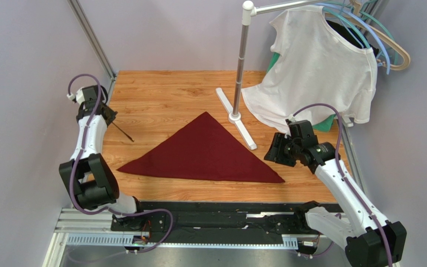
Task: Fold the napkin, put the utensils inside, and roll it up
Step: Pick up the fork at the center of the board, then place the fork on the napkin.
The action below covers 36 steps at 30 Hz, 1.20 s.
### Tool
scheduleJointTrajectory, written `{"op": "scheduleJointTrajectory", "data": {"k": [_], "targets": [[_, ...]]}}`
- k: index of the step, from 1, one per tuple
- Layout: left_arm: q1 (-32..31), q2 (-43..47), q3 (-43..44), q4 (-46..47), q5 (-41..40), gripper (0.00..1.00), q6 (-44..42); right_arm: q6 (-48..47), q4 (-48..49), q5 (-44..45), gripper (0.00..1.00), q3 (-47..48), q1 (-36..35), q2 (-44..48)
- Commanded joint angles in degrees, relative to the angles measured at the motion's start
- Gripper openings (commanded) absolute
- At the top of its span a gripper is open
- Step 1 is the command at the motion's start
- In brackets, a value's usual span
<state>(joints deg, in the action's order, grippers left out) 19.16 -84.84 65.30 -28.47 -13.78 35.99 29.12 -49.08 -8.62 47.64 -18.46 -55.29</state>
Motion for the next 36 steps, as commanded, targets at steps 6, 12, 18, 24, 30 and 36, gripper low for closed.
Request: {"op": "scheduleJointTrajectory", "data": {"k": [6,12,18,24,30,36], "targets": [[-13.1,1.9,15.4,0.3,13.4,0.00,-18.4,0.8,0.3,1.2,0.52,1.7,0.1,2.6],[-25.8,4.2,11.1,1.7,26.5,0.00,-33.7,0.1,0.6,1.8,0.52,2.2,0.1,2.9],[-37.9,7.7,2.8,0.4,34.9,0.00,-48.4,-0.6,1.3,1.6,0.52,3.2,0.1,4.0],[-48.6,9.6,-3.5,0.0,33.6,0.00,-55.4,-1.2,1.0,0.6,0.52,3.7,0.1,5.8],[-57.9,9.5,-8.8,3.3,35.8,0.00,-63.2,-3.2,-0.5,1.2,0.52,4.1,0.1,9.8],[-63.5,6.7,-11.6,5.8,33.3,0.00,-67.9,-3.9,-1.3,-0.2,0.52,4.7,0.1,12.3]]}}
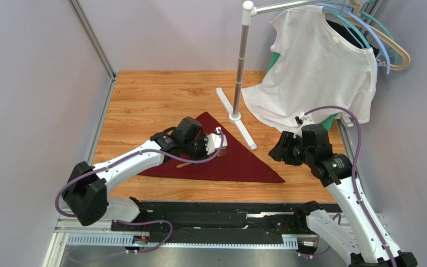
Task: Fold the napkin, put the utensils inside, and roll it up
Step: Place the fork on the napkin.
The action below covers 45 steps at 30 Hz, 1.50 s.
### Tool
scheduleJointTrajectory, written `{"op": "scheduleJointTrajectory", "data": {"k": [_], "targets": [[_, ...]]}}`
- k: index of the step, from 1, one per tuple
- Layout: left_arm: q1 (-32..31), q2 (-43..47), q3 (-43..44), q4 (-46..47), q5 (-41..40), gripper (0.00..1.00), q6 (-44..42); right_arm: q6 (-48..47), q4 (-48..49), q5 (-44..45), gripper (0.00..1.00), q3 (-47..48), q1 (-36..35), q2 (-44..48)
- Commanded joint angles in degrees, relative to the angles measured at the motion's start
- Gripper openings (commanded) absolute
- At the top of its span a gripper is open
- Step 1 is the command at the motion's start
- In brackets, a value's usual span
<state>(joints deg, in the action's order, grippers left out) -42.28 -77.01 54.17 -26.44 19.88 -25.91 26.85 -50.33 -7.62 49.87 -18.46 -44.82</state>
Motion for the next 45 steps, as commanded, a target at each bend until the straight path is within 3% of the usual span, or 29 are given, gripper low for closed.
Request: {"op": "scheduleJointTrajectory", "data": {"k": [1,7,20,45], "targets": [[-2.4,-2.5,0.0,3.4,-0.7,0.00,-6.4,-1.7,-0.1,-1.4,0.52,2.3,0.2,2.4],[-6.4,-10.2,4.9,-0.2,-4.8,0.00,-9.2,-1.5,0.6,-3.0,0.52,0.8,0.2,3.8],[-8.4,-12.9,2.3,-0.1,-10.2,0.00,-13.4,-1.2,1.4,-5.0,0.52,-2.5,0.2,6.1],[-13.0,-18.6,2.6,-2.5,-9.7,0.00,-13.4,-0.7,0.4,-5.0,0.52,-4.4,0.1,8.6]]}}
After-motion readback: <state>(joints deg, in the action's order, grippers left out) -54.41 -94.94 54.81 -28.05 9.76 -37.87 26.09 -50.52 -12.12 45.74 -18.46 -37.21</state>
